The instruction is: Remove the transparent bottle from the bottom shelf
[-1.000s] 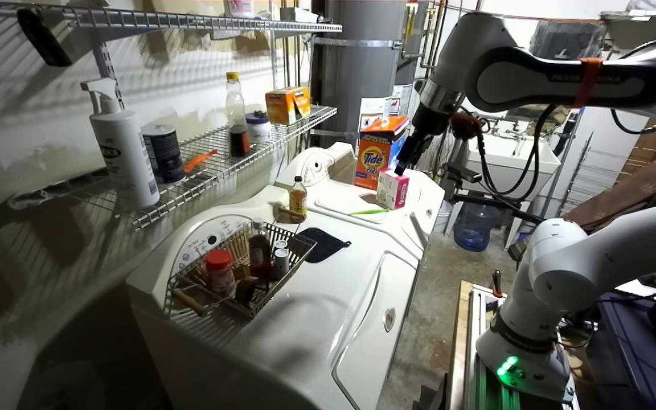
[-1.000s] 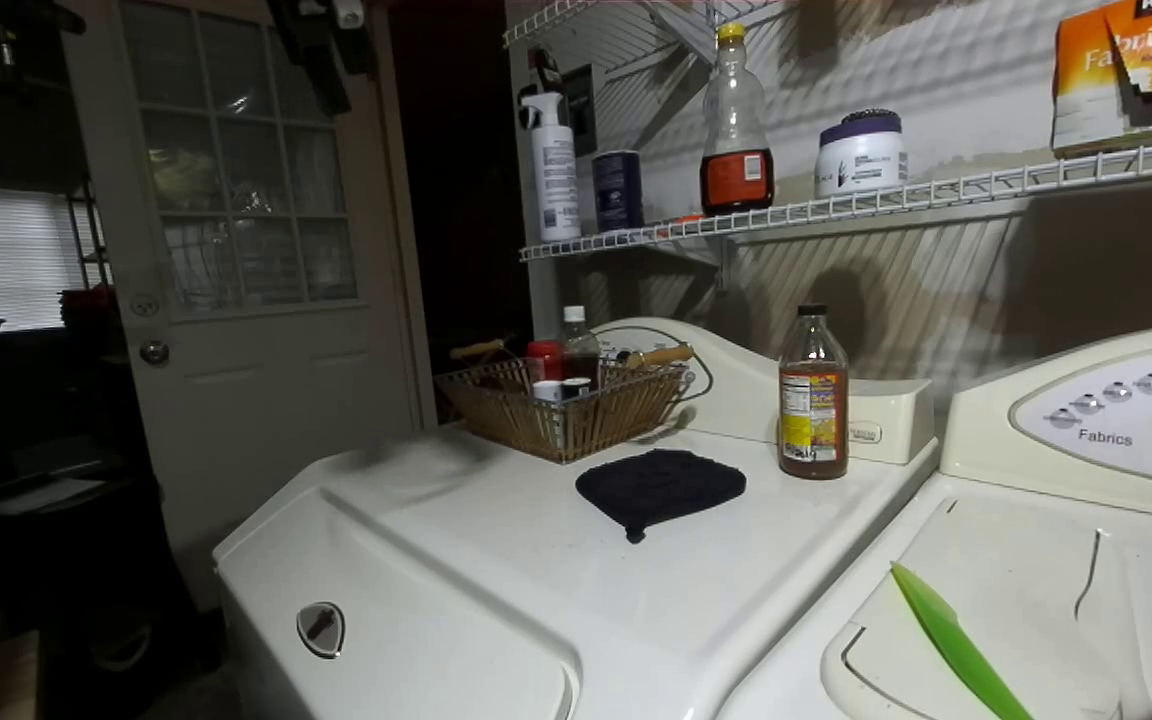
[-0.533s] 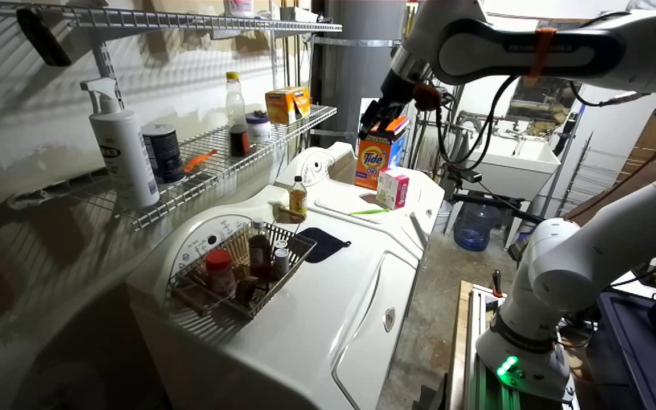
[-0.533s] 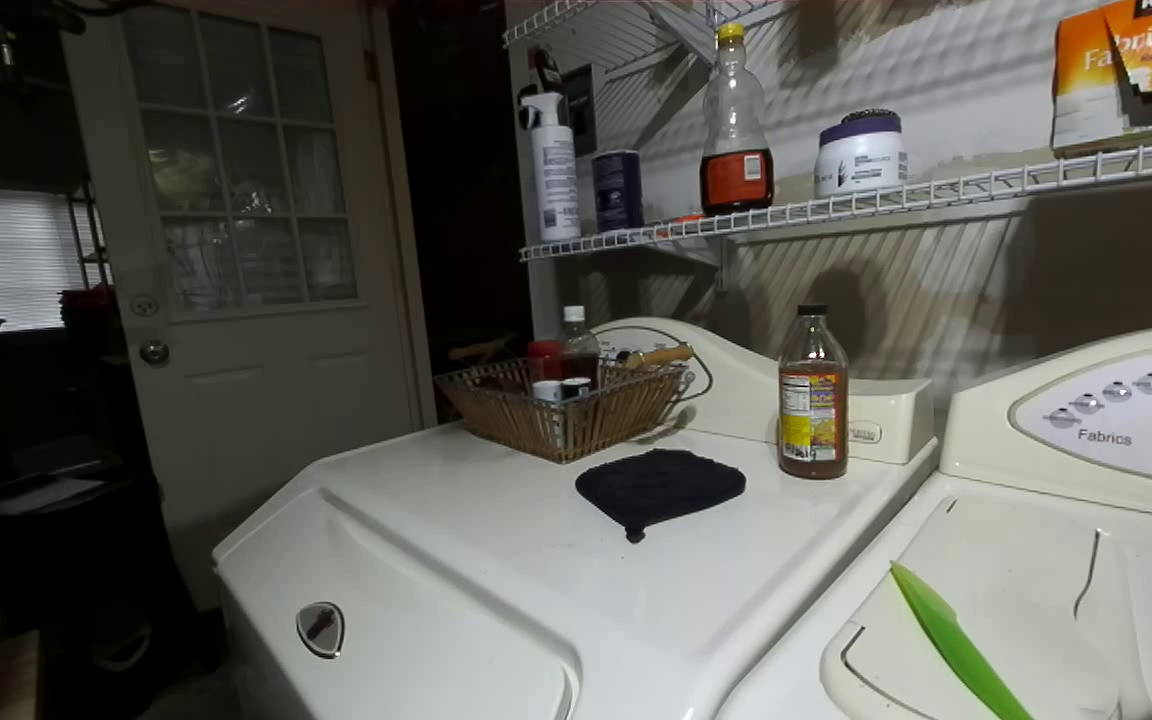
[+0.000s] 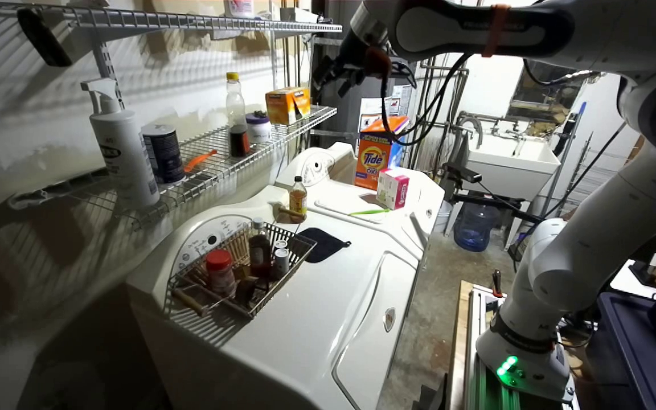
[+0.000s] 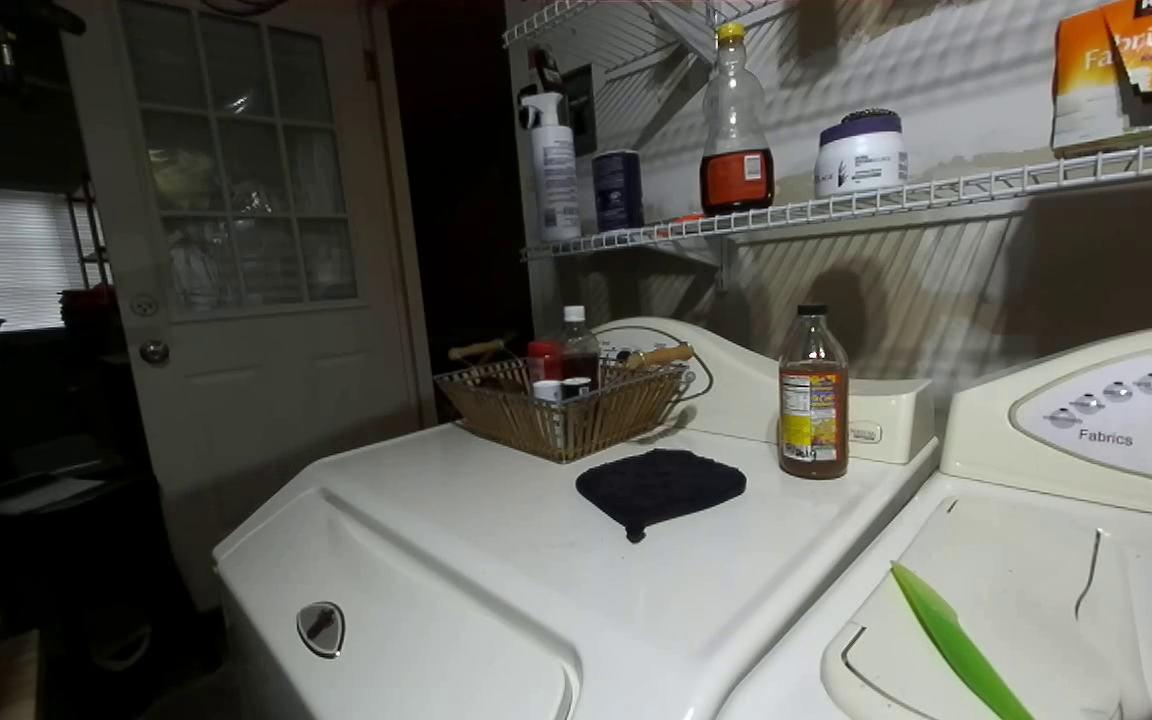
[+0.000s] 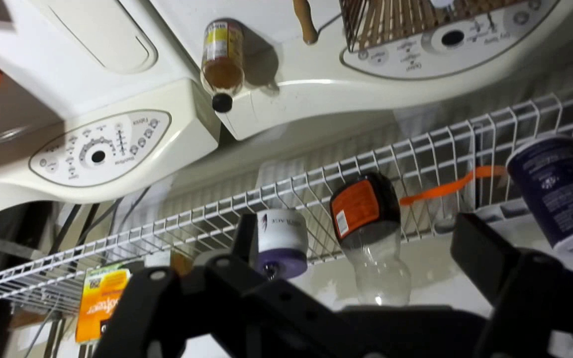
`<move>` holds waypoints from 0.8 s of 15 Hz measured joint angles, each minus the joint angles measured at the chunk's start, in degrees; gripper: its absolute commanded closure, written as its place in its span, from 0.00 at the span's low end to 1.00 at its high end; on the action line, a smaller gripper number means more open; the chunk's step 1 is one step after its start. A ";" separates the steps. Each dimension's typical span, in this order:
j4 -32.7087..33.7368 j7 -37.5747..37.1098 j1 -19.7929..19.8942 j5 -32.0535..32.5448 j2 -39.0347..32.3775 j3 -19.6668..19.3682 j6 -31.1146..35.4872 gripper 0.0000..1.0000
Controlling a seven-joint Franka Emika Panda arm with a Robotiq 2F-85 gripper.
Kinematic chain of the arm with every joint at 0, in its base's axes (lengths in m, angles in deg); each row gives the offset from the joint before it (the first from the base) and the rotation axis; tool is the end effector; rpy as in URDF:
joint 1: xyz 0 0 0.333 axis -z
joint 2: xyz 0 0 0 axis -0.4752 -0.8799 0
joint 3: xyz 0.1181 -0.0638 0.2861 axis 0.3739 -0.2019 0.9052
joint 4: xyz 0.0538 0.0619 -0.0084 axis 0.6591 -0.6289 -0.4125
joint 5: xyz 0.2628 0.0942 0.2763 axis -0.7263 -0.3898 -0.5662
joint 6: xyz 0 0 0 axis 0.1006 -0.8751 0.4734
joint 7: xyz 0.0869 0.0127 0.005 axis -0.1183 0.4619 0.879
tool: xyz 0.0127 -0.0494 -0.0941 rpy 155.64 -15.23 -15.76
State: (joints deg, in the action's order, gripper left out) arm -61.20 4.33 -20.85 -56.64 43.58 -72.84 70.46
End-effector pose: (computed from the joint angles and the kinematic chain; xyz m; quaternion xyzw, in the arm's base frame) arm 0.4921 -0.0368 0.7213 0.9270 -0.1958 0.3185 0.0304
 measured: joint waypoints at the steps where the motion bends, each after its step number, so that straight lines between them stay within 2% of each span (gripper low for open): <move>1: 1.95 -1.60 -0.01 1.16 -1.70 0.58 1.35 0.00; 8: 12.76 -11.83 -0.55 14.46 -14.32 2.58 10.06 0.00; 12: 18.38 -18.04 -3.02 24.45 -21.19 1.93 14.54 0.00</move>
State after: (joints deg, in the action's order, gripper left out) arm -42.82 -13.71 -23.87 -32.19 22.39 -70.90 85.01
